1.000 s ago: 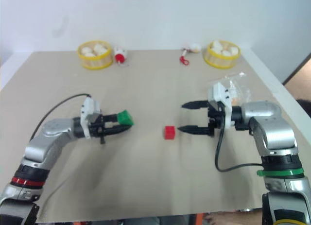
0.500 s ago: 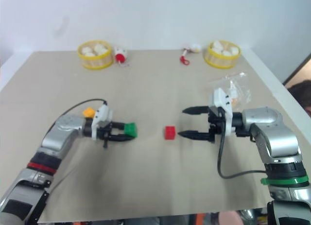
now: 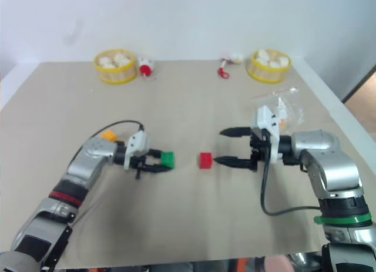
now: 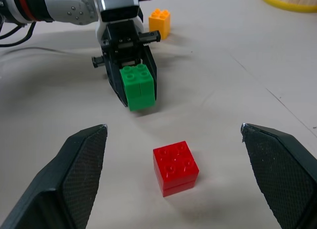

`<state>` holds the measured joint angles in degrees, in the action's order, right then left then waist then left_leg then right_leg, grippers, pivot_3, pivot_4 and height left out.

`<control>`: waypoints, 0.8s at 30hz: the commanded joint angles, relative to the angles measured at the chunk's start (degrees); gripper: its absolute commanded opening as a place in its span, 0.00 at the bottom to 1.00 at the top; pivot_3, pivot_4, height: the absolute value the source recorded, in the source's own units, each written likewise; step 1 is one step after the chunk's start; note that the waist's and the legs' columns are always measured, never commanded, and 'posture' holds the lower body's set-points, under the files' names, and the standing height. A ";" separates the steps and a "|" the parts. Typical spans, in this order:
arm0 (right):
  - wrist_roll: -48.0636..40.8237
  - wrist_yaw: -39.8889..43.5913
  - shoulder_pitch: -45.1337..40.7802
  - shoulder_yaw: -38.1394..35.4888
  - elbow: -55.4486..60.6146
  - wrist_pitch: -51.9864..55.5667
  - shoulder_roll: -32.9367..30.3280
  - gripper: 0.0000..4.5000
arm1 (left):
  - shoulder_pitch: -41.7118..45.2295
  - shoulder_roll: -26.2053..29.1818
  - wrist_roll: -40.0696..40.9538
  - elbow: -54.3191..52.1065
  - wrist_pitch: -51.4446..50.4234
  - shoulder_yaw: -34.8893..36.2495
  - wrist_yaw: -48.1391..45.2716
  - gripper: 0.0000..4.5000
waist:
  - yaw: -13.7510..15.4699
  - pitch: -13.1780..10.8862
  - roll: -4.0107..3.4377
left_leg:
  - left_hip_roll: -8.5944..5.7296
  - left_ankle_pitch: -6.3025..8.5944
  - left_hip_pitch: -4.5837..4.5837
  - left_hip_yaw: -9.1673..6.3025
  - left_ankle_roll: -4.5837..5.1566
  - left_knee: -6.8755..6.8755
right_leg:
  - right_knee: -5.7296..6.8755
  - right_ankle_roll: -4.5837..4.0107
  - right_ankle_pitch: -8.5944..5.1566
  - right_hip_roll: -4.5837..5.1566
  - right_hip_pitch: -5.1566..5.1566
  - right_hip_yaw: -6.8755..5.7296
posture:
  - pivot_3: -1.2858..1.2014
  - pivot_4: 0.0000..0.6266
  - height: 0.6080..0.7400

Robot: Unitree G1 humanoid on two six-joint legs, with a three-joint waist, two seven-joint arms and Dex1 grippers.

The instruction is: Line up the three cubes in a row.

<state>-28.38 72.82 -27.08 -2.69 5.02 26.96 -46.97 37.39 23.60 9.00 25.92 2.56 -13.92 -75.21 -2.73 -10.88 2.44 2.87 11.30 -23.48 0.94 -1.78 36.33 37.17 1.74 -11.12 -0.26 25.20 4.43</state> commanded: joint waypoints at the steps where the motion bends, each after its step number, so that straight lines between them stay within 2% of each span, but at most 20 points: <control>1: -0.83 -0.09 -0.86 -0.97 0.95 -0.82 0.01 1.00 | 1.64 -0.54 -1.52 1.12 2.17 -0.21 1.43 0.30 | -0.01 0.00 0.00 | 0.00 0.00 -0.01 0.00 0.00 0.00 | 0.00 0.01 0.00 0.00 0.00 0.00 | 0.52 0.24 1.00; 24: -0.32 0.06 -0.39 -0.75 0.10 -2.07 -0.27 1.00 | 2.90 -3.91 -2.51 4.30 0.45 -0.49 0.74 0.30 | -0.01 0.00 0.00 | -0.01 0.00 -0.01 -0.01 0.00 0.02 | 0.00 0.04 0.03 0.00 -0.01 0.00 | 0.52 0.24 1.00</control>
<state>-28.32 72.70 -26.65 -2.69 4.69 25.68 -46.95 39.14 19.60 6.67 30.15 2.42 -14.30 -74.33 -2.75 -10.88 2.44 2.86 11.30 -23.48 0.92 -1.78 36.35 37.18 1.78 -11.09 -0.26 25.19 4.43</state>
